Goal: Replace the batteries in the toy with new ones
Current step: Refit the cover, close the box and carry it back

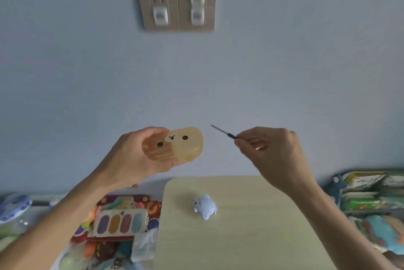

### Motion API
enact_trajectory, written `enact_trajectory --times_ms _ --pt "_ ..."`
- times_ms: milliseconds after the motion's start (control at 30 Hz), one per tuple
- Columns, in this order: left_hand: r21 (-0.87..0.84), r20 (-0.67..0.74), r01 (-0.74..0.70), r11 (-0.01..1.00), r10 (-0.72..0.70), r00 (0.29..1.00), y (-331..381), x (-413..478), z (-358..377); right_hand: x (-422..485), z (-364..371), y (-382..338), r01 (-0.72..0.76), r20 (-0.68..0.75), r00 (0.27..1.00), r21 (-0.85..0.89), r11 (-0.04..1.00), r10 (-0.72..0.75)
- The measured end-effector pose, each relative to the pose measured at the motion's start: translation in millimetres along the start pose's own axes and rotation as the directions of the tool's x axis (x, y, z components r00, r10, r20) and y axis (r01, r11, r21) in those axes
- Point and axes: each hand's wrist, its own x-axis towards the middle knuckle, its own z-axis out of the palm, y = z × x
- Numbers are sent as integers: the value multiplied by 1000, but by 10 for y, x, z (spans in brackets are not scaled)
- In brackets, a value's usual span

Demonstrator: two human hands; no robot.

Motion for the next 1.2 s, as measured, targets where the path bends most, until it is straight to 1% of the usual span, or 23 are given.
enact_trajectory --times_ms 133,267,400,533,667,767,867,1000,1100,1200 --pt "-24 32 -9 1000 10 999 1115 -33 -1273 318 -878 -1242 6 -24 1000 18 1000 -6" --pt "-51 43 -18 999 20 999 2085 -95 -2283 492 -1610 -2221 6 -53 999 10 1000 -5" --pt "-70 18 -58 996 59 998 2598 -168 -2866 559 -2041 -2772 31 -106 994 0 1000 -31" --pt "-58 -31 -123 991 122 992 2810 -239 -3095 525 -2244 -3026 81 -187 979 -5 997 -80" --pt "-103 -24 -192 976 190 981 2985 -199 -3131 365 -2433 -3149 64 -276 959 -25 998 -69" --pt "-140 48 -262 955 271 961 3227 -69 -3002 176 -2677 -3147 14 -372 927 -59 998 -35" --pt "-205 134 -342 917 372 918 3589 90 -2701 -108 -3023 -3074 -85 -480 877 -96 992 29" --pt "-278 244 -470 837 535 809 4262 200 -2085 -692 -3579 -2935 -229 -632 771 -161 960 78" --pt "-348 313 -548 761 645 697 4838 105 -1537 -1257 -4024 -2833 -357 -727 678 -201 912 105" --pt "-418 351 -601 681 732 584 5418 -135 -1011 -1818 -4476 -2732 -453 -787 608 -236 860 104"
